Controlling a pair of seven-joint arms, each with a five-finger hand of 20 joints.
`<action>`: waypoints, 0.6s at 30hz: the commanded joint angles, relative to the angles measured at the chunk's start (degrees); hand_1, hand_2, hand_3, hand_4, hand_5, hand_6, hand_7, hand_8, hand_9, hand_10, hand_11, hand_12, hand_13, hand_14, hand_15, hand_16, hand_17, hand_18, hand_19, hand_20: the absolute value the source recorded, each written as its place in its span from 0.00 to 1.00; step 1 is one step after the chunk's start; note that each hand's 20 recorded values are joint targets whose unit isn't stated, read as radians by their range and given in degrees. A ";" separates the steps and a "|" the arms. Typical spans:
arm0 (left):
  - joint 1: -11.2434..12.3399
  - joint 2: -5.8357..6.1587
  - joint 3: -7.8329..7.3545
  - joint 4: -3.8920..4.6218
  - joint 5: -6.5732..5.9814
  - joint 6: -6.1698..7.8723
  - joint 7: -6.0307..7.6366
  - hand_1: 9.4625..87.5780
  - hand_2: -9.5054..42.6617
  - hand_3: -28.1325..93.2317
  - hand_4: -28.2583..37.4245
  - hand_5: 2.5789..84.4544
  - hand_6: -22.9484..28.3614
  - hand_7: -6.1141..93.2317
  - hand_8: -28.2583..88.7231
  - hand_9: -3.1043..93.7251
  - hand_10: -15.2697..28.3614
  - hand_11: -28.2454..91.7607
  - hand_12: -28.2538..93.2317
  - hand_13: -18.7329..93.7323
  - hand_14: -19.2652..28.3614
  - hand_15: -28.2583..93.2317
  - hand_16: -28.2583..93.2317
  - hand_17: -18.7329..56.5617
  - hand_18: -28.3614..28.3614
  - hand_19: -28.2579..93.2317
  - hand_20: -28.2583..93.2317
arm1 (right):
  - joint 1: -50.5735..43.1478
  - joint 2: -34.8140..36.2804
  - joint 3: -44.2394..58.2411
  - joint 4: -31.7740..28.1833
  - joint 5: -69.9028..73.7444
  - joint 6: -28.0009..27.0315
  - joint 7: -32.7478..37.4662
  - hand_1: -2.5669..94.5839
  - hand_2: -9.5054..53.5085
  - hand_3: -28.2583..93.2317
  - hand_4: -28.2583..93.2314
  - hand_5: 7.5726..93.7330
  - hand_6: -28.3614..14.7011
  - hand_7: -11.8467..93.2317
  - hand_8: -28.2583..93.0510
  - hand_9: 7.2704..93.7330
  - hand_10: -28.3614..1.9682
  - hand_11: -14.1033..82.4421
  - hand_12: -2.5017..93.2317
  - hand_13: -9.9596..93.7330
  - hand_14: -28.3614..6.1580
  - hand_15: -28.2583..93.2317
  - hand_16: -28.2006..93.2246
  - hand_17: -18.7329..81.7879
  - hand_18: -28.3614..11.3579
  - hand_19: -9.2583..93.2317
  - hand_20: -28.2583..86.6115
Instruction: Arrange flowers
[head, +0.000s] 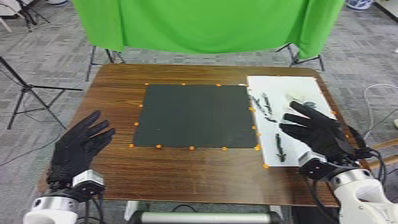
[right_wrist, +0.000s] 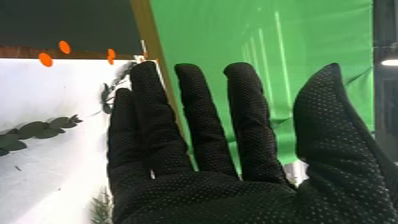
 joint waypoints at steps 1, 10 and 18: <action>0.39 -0.05 0.01 -0.20 -0.28 0.26 -0.20 0.17 0.26 0.91 0.11 0.42 0.63 0.19 0.16 0.38 0.78 0.42 0.31 0.39 0.96 0.59 0.17 0.13 0.95 0.72 0.16 | -1.03 0.91 -0.25 -0.23 0.62 0.95 -1.46 0.22 0.33 0.99 0.00 0.46 0.75 0.33 0.09 0.50 0.51 0.28 0.15 0.47 0.26 0.49 0.33 0.24 0.24 0.61 0.37; -0.02 -0.10 0.00 -0.07 0.01 -0.41 -1.17 0.17 0.26 0.91 0.10 0.42 0.63 0.19 0.16 0.38 0.78 0.42 0.31 0.39 0.96 0.59 0.17 0.13 0.95 0.72 0.16 | -1.96 2.14 -0.88 -0.76 1.23 2.38 -1.97 0.22 0.33 0.99 0.00 0.46 0.75 0.33 0.09 0.51 0.51 0.28 0.15 0.48 0.27 0.49 0.33 0.24 0.24 0.61 0.37; 0.08 -0.15 0.06 -0.05 0.08 -0.50 -1.27 0.17 0.26 0.90 0.10 0.42 0.63 0.19 0.16 0.38 0.78 0.42 0.31 0.39 0.96 0.59 0.17 0.13 0.95 0.72 0.16 | -1.86 3.15 -1.00 -1.12 1.64 4.76 -2.62 0.22 0.33 0.99 0.00 0.46 0.74 0.33 0.09 0.51 0.51 0.28 0.15 0.48 0.27 0.50 0.33 0.25 0.24 0.62 0.38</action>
